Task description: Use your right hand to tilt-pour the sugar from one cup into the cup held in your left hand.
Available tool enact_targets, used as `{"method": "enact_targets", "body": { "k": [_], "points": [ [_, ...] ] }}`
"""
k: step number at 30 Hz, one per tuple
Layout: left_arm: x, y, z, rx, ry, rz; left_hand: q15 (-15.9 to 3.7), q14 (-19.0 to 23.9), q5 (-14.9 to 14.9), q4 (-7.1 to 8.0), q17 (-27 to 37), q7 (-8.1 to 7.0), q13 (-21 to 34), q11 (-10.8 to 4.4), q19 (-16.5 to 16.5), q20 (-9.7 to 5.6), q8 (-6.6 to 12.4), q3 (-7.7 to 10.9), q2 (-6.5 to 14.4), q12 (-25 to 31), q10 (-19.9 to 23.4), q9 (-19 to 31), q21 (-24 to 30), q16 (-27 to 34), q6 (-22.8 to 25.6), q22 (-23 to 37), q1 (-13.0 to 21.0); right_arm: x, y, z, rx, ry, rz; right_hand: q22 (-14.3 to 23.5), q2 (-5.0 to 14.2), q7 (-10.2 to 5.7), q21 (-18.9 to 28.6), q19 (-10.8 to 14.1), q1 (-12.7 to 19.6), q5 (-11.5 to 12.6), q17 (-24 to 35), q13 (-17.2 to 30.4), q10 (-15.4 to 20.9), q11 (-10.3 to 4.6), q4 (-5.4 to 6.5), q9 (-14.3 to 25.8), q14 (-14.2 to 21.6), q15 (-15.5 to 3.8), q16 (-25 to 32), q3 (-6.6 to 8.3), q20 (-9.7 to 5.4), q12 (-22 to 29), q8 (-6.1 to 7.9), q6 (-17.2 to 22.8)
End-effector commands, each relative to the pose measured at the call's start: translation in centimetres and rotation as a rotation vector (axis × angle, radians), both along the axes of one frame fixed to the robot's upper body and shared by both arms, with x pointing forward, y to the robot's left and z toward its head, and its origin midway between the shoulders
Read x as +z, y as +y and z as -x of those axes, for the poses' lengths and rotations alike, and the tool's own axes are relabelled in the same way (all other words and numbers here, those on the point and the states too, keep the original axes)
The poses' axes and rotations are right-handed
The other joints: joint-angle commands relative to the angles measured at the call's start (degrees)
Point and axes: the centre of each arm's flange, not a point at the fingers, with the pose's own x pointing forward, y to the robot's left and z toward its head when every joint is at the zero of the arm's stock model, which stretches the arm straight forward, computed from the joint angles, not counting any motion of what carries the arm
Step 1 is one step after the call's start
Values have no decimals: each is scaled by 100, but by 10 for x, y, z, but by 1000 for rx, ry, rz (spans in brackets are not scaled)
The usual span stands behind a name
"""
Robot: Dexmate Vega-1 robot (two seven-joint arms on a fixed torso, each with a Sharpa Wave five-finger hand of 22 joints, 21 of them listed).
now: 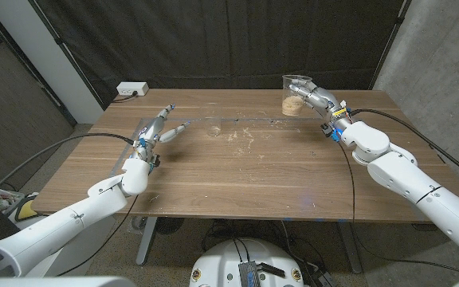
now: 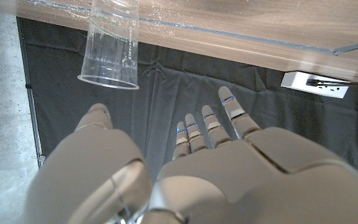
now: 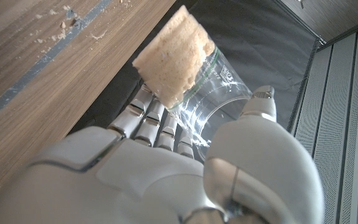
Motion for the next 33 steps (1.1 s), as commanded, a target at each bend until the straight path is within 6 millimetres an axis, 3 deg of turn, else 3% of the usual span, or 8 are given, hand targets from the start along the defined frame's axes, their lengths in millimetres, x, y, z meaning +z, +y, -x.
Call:
{"method": "enact_targets", "body": {
  "k": [1, 5, 12, 18, 33],
  "points": [
    [-19, 0, -18, -73, -70, 14, 4, -106, 78, -1, 32, 38, 40, 55, -46, -13, -40, -102, -127, -6, -174, 46, -51, -13, -231, -9, -76, 3, 3, 7, -5, -7, 17, 9, 49, -13, 45, -24, 36, -25, 0, 24, 38, -8, 31, 21, 56, -873, -41, 2, -330, 32, 50, 21],
    [-23, -2, -26, -98, -66, 31, 75, -194, 127, -23, 47, 226, 62, 168, -17, -30, -41, -227, -252, 8, -300, 75, -86, -8, -405, -20, -119, 2, 3, 9, -6, -7, 13, 8, 53, -10, 53, -18, 39, -33, -2, 34, 68, 2, 32, 26, 75, -874, -42, 4, -333, 39, 55, 30],
    [-23, -7, -35, -132, -68, 44, 175, -266, 168, -83, 49, 411, 79, 297, -36, -81, -32, -438, -395, 25, -422, 90, -162, 9, -543, -38, -155, -1, 2, 13, -10, -7, 17, 6, 65, -8, 70, -10, 48, -52, -5, 54, 93, 0, 32, 35, 99, -878, -48, 11, -337, 38, 59, 36],
    [-22, -13, -47, -147, -65, 51, 280, -226, 205, -155, 46, 551, 89, 404, -29, -324, 36, -617, -410, 96, -362, 94, -228, 54, -460, -52, -145, -4, 0, 17, -14, -10, 15, 4, 72, -13, 82, -6, 51, -65, -6, 71, 101, 8, 34, 42, 102, -856, -57, 16, -334, 34, 63, 43],
    [-9, -30, -78, -194, -30, 26, 316, -150, 257, -242, 44, 583, 105, 412, 9, -423, 108, -794, -383, 185, -248, 96, -289, 99, -320, -56, -96, -9, 2, 26, -31, -16, 5, -1, 86, -24, 101, -20, 43, -94, -5, 106, 117, 19, 44, 53, 109, -872, -75, 21, -331, 20, 67, 59]
  ]
}}
